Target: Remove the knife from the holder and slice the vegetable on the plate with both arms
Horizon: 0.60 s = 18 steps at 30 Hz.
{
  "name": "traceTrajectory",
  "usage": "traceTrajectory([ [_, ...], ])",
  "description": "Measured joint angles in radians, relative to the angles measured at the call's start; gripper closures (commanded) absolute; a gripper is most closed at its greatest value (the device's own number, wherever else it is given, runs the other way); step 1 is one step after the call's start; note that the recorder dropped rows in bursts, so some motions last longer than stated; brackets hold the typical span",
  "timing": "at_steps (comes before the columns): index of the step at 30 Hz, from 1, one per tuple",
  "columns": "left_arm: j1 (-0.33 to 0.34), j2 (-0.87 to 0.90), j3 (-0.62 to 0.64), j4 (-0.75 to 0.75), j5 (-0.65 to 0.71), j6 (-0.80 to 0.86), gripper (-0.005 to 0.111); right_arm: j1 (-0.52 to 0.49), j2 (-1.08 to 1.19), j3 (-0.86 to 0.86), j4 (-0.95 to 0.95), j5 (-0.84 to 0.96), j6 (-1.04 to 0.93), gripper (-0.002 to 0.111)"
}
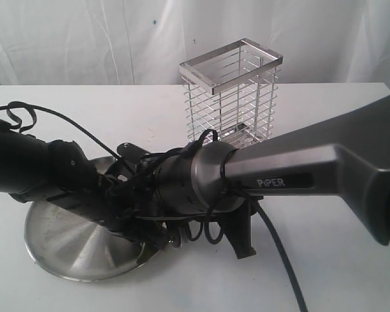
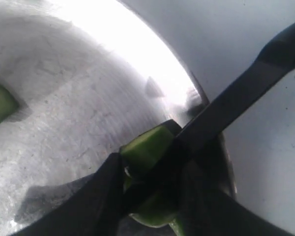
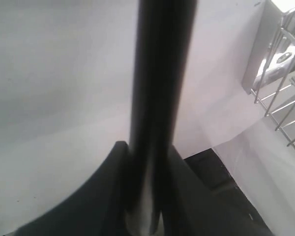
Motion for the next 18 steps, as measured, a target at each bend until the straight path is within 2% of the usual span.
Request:
traceTrajectory([
  [11, 0.045, -0.018, -0.007, 0.081, 0.104, 0.008, 0.083, 0.000, 0.000, 0.000, -0.002, -0.048, 0.000, 0.108],
  [18, 0.048, -0.098, -0.002, 0.149, 0.184, 0.018, 0.083, -0.008, 0.019, -0.002, -0.021, -0.066, -0.004, 0.108],
])
